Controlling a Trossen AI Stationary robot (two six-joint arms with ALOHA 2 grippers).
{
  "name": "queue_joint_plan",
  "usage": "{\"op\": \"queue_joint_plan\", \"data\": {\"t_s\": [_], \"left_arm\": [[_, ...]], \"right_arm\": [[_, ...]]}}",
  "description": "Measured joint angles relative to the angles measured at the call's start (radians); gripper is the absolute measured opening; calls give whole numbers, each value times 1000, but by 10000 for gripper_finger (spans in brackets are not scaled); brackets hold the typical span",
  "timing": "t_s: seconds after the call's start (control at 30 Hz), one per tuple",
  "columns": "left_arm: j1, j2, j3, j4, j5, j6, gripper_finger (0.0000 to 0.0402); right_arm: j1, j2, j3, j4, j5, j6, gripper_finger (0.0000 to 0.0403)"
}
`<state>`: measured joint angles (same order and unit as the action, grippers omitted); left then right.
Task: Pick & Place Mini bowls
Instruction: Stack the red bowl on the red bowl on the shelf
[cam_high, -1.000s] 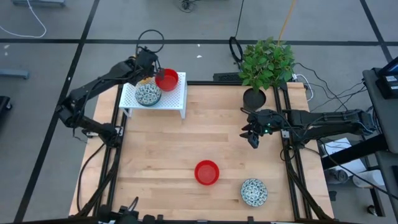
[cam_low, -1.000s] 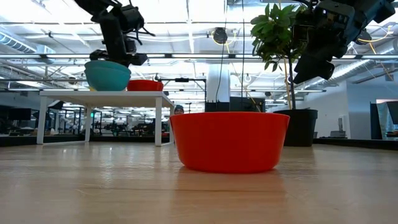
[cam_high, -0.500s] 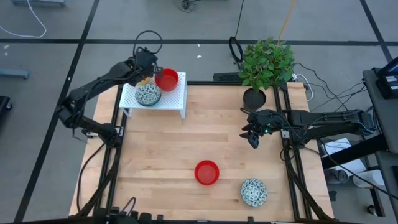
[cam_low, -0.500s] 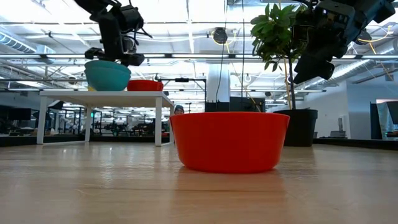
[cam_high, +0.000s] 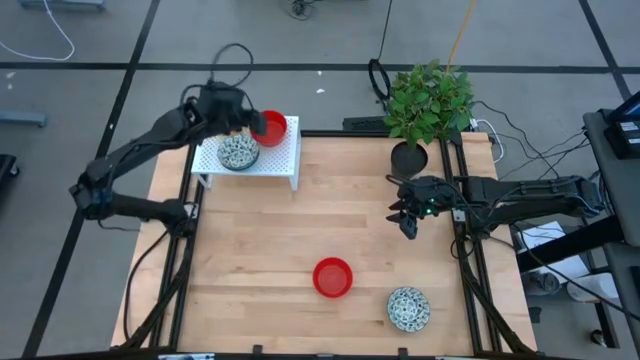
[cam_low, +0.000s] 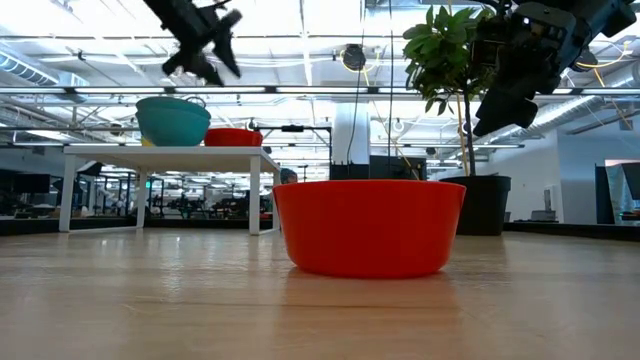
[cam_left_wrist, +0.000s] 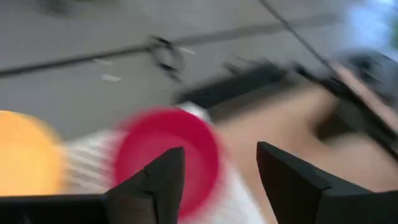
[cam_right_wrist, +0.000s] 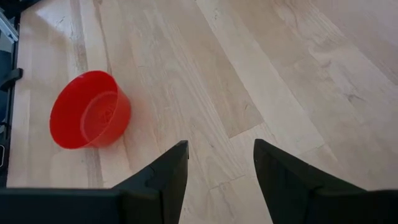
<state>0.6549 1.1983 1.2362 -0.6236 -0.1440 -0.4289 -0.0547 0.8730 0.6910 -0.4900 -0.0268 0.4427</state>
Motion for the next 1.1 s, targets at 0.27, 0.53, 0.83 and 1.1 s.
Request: {"op": "queue_joint_plan", "data": {"t_s": [0.27,0.53,0.83,1.1], "left_arm": [[-342,23,0,-63,170,-29,182],[-645,133,0,-54,102,-101,203],[-796,339,0,-6,81,-168,236],[-843,530,0,137,131,2,220]], "right_arm": [[0,0,0,6,30,-66,169],[0,0,0,10,30,-65,169],[0,0,0,10,30,-65,169],[0,0,0,9,27,-88,169]]}}
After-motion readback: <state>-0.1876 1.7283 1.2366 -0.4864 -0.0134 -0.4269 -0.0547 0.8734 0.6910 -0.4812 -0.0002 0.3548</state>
